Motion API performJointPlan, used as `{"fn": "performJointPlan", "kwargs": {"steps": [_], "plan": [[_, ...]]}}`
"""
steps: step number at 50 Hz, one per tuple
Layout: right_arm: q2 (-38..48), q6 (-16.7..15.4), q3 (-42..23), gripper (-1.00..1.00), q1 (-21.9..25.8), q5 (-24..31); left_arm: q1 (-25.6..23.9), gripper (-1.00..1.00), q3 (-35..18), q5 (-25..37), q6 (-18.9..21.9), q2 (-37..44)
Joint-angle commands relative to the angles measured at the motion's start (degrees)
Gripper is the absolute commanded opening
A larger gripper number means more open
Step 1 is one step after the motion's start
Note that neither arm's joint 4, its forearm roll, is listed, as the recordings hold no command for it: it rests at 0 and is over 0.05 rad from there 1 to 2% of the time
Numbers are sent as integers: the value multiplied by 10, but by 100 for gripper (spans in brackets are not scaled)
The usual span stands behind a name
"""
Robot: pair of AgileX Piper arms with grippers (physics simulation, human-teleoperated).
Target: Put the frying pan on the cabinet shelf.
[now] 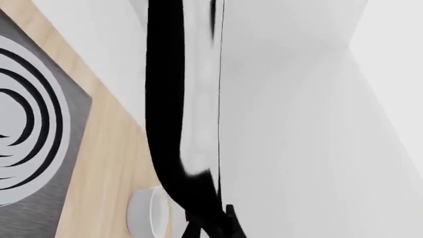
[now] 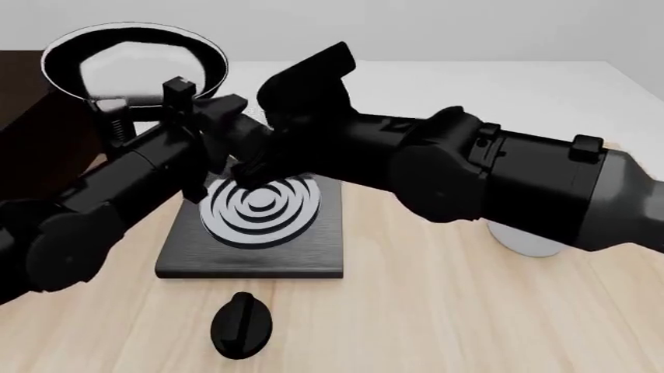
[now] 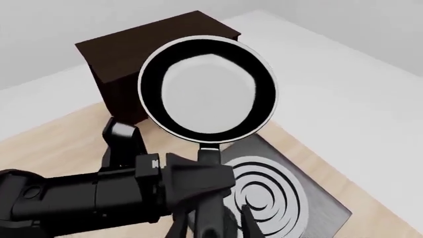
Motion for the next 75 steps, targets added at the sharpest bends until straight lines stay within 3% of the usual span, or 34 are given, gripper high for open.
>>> {"fn": "performJointPlan", "kwargs": {"steps": [1, 11, 18, 22, 26, 31, 33, 34, 37, 41, 46, 48, 51, 61, 69, 75], "plan": [[-51, -11, -7, 100, 11, -10, 22, -100, 5, 17, 12, 9], [-152, -6, 54, 100, -26, -20, 32, -100, 9, 12, 10, 7], [-246, 18, 83, 100, -62, 13, 35, -100, 9, 14, 6, -1], [-301, 28, 115, 100, -104, 21, 40, -100, 4, 20, 7, -4], [-356, 17, 150, 100, -158, 21, 48, -100, 5, 19, 4, -4], [-440, 62, 183, 100, -221, 23, 56, -100, 0, 22, 0, -9], [-480, 137, 185, 100, -254, 30, 64, -100, -3, 24, -6, -12], [-495, 150, 184, 100, -261, 37, 67, -100, -4, 24, -9, -14], [-519, 115, 174, 100, -269, 69, 89, -100, -11, 22, -19, -13], [-536, 116, 181, 100, -275, 79, 106, -100, -12, 12, -41, -15], [-537, 86, 198, 100, -264, 86, 116, -100, -30, 23, -43, -21], [-535, 47, 188, 100, -249, 100, 127, -100, -38, 26, -43, -20], [-548, 57, 170, 100, -262, 118, 143, -100, -46, 23, -52, -18], [-563, 38, 159, 100, -259, 146, 191, -100, -66, 11, -62, 7], [-584, 43, 149, 100, -296, 169, 213, -100, -81, -1, -68, 33], [-583, 24, 129, 100, -297, 186, 240, -100, -83, -23, -85, 56]]}}
